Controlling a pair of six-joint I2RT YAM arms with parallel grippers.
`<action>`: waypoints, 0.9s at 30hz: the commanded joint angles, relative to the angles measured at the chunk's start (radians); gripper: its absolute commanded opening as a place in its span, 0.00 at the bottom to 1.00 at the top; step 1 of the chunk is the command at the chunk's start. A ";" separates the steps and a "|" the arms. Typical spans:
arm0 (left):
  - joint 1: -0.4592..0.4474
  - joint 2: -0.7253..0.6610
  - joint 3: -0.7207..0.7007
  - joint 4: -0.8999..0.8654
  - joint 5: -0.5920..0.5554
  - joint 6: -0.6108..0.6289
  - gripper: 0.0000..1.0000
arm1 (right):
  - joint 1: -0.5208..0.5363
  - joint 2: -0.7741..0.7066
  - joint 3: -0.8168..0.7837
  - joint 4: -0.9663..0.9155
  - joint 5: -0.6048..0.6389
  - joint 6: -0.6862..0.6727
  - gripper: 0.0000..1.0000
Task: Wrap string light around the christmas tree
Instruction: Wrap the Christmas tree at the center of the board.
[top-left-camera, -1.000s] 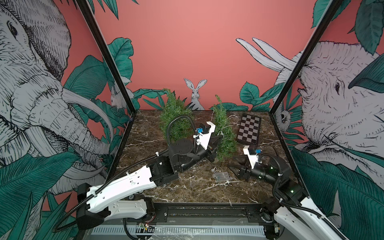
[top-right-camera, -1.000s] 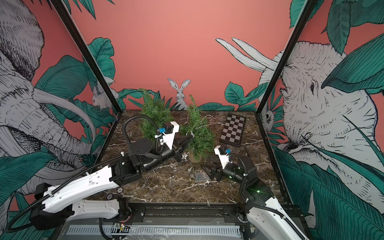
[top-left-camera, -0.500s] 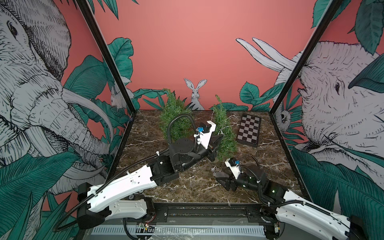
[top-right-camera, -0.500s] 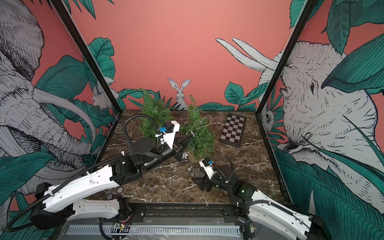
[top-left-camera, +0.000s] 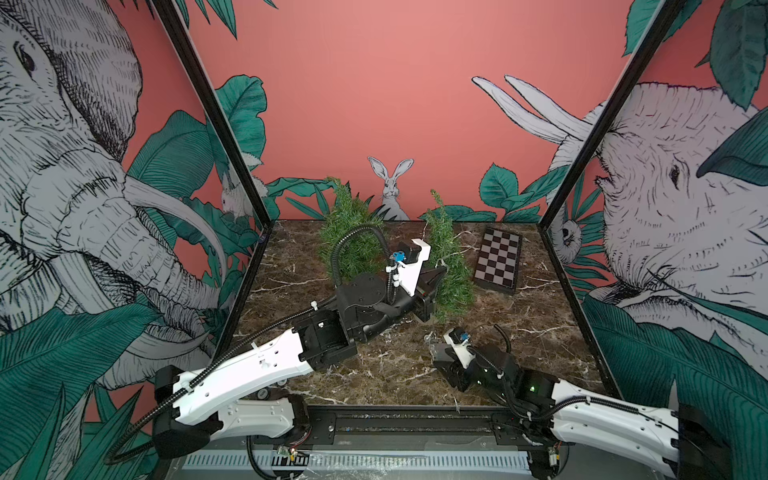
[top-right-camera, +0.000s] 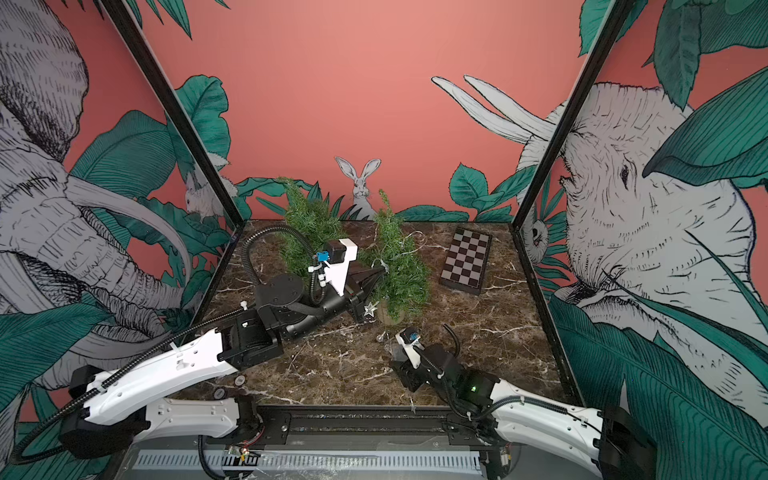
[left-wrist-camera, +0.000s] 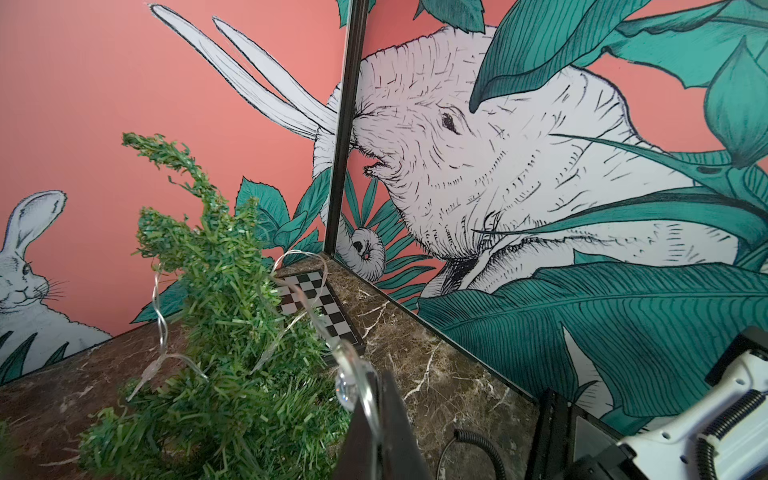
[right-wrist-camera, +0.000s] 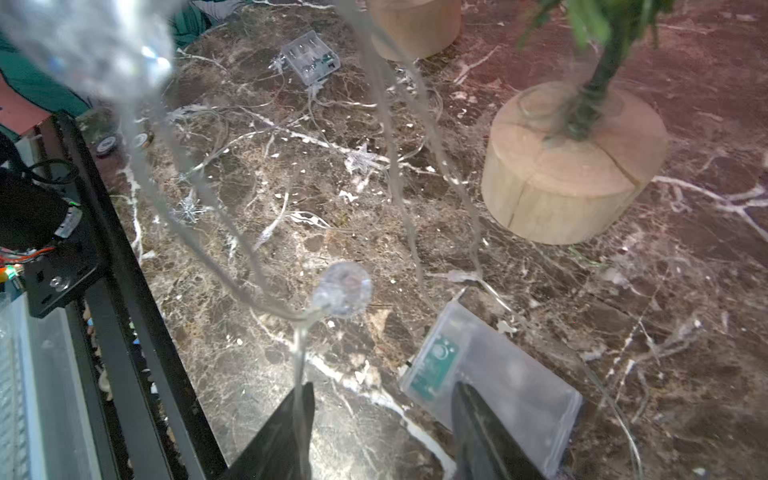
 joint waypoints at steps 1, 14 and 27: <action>-0.004 -0.010 0.033 0.012 -0.027 -0.021 0.00 | 0.009 -0.028 0.012 0.030 0.084 0.009 0.29; -0.004 -0.075 -0.043 0.024 -0.151 -0.041 0.00 | 0.011 -0.311 0.236 -0.357 0.338 0.011 0.00; -0.004 -0.140 -0.102 0.019 -0.213 -0.045 0.00 | 0.011 -0.378 0.520 -0.484 0.329 -0.286 0.00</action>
